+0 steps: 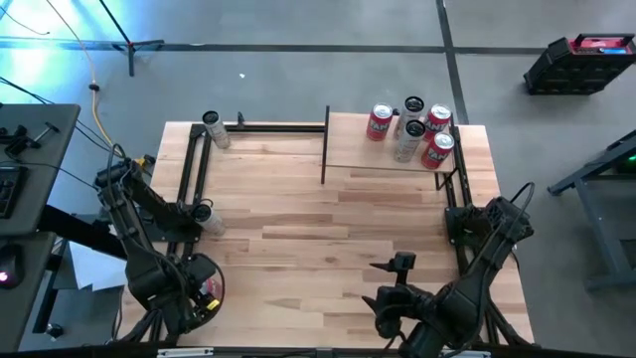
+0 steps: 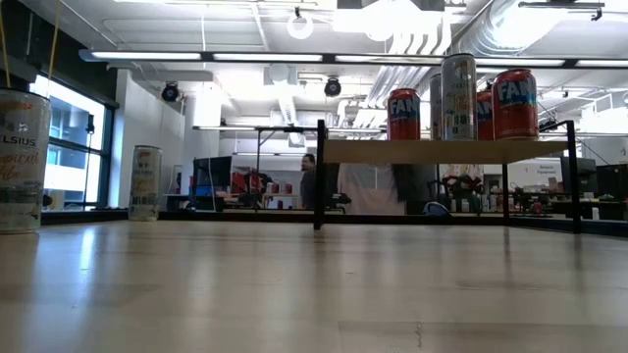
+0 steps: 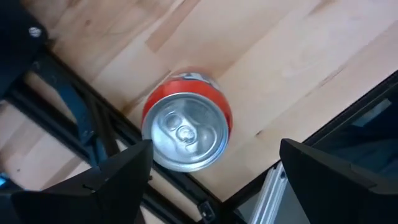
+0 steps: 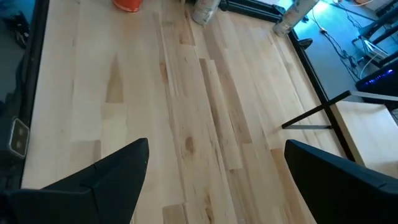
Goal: Place canned beverage on shelf
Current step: Put the orange soda can on the shelf aligned with the other orange soda can
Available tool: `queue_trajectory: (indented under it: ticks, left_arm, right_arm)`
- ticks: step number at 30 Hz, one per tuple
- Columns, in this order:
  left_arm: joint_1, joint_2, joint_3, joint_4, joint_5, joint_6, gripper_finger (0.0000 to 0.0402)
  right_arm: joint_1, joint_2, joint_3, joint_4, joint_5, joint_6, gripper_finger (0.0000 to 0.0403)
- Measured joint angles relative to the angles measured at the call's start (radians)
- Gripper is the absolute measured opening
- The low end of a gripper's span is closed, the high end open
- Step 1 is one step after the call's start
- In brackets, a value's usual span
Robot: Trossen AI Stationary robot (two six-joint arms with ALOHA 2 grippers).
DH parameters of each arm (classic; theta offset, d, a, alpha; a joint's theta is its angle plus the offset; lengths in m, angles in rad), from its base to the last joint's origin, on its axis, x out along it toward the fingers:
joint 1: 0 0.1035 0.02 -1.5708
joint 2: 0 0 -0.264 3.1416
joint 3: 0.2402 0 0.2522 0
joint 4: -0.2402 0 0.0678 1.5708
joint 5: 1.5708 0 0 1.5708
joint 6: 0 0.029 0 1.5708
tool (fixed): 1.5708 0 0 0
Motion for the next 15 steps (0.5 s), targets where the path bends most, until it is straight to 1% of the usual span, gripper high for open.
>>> queue_trajectory:
  ticks: [4,15]
  left_arm:
    - [0.0,0.0,-0.021,0.003,0.019,0.006,0.0339]
    - [0.0,0.0,-0.021,-0.021,0.005,0.007,0.0339]
  right_arm:
    - [0.005,0.0,0.0,0.0,0.0,0.001,0.0362]
    - [0.004,0.0,0.0,0.005,0.0,0.004,0.0362]
